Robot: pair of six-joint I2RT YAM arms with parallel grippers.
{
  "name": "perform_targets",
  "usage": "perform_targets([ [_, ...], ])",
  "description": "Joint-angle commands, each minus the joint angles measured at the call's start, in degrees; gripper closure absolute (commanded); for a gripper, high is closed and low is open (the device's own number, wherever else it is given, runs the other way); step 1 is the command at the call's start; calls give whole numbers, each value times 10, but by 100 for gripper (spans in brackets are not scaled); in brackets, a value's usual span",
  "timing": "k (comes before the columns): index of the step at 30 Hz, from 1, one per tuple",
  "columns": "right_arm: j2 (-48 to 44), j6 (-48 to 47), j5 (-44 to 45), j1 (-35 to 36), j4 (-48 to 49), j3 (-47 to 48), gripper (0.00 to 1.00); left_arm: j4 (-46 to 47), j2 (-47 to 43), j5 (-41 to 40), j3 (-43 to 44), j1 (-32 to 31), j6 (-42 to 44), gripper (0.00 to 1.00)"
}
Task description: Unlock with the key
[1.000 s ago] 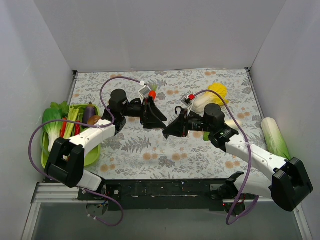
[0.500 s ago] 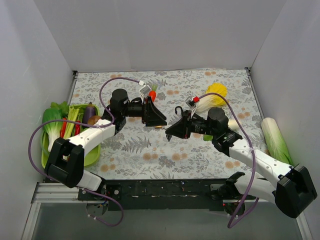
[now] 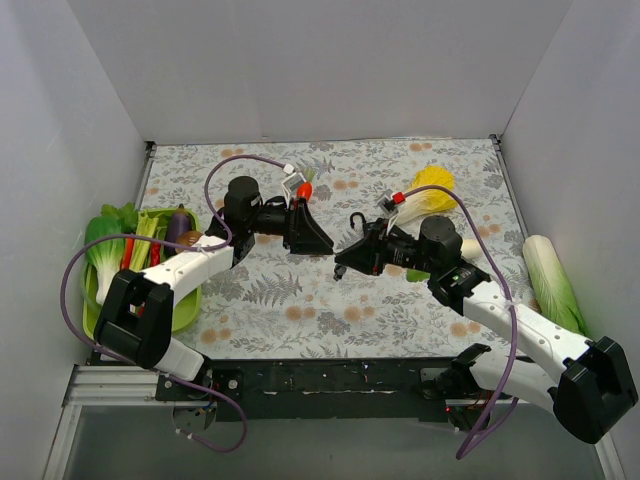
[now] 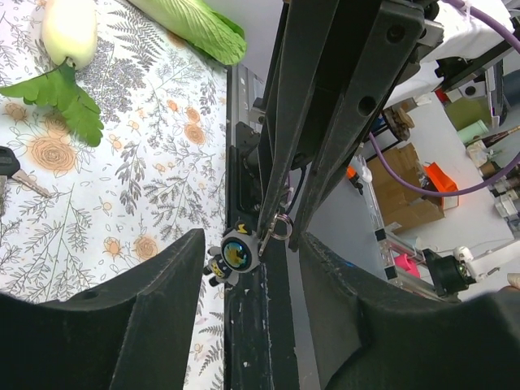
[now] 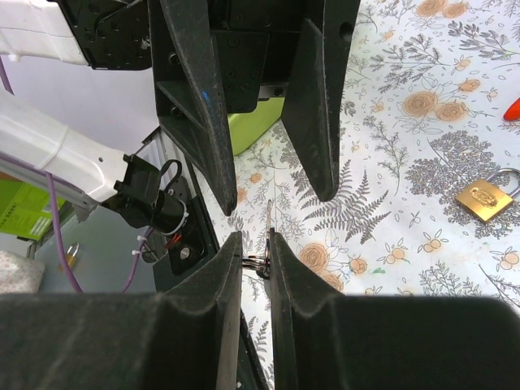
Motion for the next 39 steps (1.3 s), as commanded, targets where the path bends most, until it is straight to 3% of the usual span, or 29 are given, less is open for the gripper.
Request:
perform_targets([
  [1, -11, -6, 5, -4, 14, 9, 99, 2, -3, 17, 21, -2, 5, 52],
  [9, -6, -4, -1, -4, 18, 10, 99, 9, -3, 9, 18, -9, -1, 64],
  [22, 0, 1, 1, -5, 26, 10, 99, 5, 3, 13, 18, -23, 1, 74],
  [27, -4, 0, 5, -4, 22, 8, 99, 3, 4, 12, 19, -24, 3, 90],
  [29, -4, 0, 7, -5, 21, 8, 99, 2, 6, 12, 20, -24, 3, 90],
  [31, -4, -1, 7, -5, 21, 7, 99, 0, 5, 13, 21, -24, 5, 99],
  [38, -7, -15, 7, -12, -24, 20, 99, -49, -2, 12, 33, -24, 49, 100],
  [39, -10, -20, 7, -15, -36, 23, 90, -72, -3, 13, 37, -24, 58, 100],
])
